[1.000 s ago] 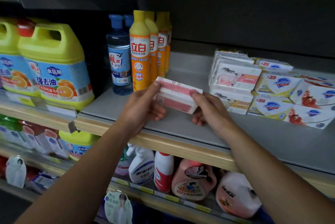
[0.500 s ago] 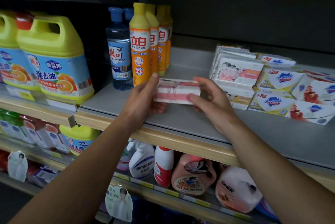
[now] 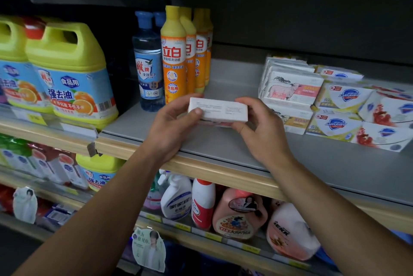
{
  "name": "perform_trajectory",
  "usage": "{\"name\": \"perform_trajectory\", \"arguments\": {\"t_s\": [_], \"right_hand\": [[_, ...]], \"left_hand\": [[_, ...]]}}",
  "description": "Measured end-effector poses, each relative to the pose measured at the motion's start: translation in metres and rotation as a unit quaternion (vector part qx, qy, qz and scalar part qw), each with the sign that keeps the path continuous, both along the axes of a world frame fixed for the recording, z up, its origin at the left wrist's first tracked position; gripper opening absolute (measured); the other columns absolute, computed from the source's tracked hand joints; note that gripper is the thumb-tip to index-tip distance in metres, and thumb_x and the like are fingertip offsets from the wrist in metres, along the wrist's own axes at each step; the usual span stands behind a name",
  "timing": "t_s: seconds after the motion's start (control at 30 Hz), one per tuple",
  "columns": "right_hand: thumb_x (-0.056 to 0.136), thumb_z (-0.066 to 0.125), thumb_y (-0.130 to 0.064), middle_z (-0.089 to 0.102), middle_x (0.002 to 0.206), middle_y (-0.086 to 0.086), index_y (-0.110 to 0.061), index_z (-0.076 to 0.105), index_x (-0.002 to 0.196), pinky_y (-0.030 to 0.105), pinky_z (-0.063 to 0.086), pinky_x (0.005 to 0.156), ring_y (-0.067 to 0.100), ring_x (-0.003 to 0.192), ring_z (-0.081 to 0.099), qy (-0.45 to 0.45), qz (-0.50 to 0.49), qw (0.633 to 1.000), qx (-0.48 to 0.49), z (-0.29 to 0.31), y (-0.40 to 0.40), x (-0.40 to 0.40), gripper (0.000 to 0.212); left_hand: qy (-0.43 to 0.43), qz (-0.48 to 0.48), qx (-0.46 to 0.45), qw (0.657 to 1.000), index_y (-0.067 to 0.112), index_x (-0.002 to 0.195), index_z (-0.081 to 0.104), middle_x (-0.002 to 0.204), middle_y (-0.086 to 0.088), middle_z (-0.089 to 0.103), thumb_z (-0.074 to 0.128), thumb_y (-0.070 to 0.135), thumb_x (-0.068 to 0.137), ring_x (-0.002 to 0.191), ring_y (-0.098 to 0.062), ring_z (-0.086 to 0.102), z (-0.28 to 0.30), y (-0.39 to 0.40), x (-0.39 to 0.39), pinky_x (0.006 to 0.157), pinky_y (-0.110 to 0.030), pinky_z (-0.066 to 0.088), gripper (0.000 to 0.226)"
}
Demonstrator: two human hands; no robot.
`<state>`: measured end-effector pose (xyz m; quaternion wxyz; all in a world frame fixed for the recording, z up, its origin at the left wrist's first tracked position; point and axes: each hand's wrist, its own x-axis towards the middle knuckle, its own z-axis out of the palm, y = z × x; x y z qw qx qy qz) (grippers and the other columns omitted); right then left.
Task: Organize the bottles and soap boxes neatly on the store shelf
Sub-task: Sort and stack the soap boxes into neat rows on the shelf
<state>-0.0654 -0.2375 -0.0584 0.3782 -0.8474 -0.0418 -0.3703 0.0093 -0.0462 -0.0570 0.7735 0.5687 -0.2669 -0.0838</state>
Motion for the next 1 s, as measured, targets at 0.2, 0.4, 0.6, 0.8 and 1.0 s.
{"name": "perform_trajectory", "arguments": {"t_s": [0.2, 0.4, 0.6, 0.8, 1.0], "right_hand": [[0.075, 0.075, -0.007, 0.065, 0.114, -0.009, -0.023, 0.062, 0.117, 0.025, 0.048, 0.089, 0.010, 0.105, 0.060, -0.045, -0.008, 0.997, -0.062, -0.001, 0.002, -0.001, 0.047], [0.086, 0.071, -0.012, 0.069, 0.110, -0.008, -0.031, 0.059, 0.122, 0.038, 0.055, 0.090, 0.009, 0.101, 0.066, 0.033, 0.006, 0.994, 0.108, -0.001, -0.002, -0.001, 0.042], [0.089, 0.067, -0.016, 0.066, 0.096, -0.015, -0.024, 0.062, 0.121, 0.038, 0.051, 0.092, 0.010, 0.093, 0.065, 0.093, -0.043, 0.989, 0.104, 0.001, -0.004, 0.002, 0.033], [0.089, 0.066, -0.019, 0.064, 0.108, -0.006, -0.020, 0.057, 0.127, 0.024, 0.044, 0.087, 0.016, 0.100, 0.062, 0.115, -0.084, 0.989, 0.040, 0.000, -0.007, 0.004, 0.039], [0.082, 0.071, -0.016, 0.057, 0.127, 0.000, -0.018, 0.061, 0.129, 0.025, 0.032, 0.100, 0.021, 0.116, 0.050, 0.037, -0.099, 0.967, -0.230, 0.010, -0.002, 0.004, 0.048]], "left_hand": [[0.032, 0.015, -0.015, 0.999, 0.006, 0.109, 0.068, 0.110, -0.012, 0.070, 0.066, 0.016, 0.075, 0.103, -0.023, 0.064, 0.001, -0.002, 0.000, 0.099, -0.041, 0.051, 0.035], [-0.042, 0.018, 0.054, 0.997, 0.008, 0.123, 0.063, 0.115, -0.003, 0.072, 0.062, 0.012, 0.091, 0.109, -0.017, 0.067, 0.001, -0.003, -0.001, 0.092, -0.032, 0.055, 0.033], [-0.144, 0.110, 0.214, 0.960, 0.022, 0.113, 0.066, 0.101, 0.010, 0.073, 0.058, 0.017, 0.097, 0.090, 0.002, 0.068, -0.001, -0.014, 0.001, 0.078, -0.017, 0.052, 0.019], [-0.211, 0.142, 0.367, 0.895, 0.022, 0.132, 0.059, 0.126, 0.005, 0.067, 0.055, 0.024, 0.098, 0.110, -0.013, 0.062, 0.002, -0.022, 0.008, 0.086, -0.020, 0.042, 0.034], [-0.275, 0.158, 0.503, 0.804, 0.024, 0.133, 0.058, 0.123, -0.004, 0.067, 0.064, 0.043, 0.089, 0.112, -0.025, 0.062, 0.003, 0.018, 0.025, 0.091, -0.034, 0.048, 0.049]]}}
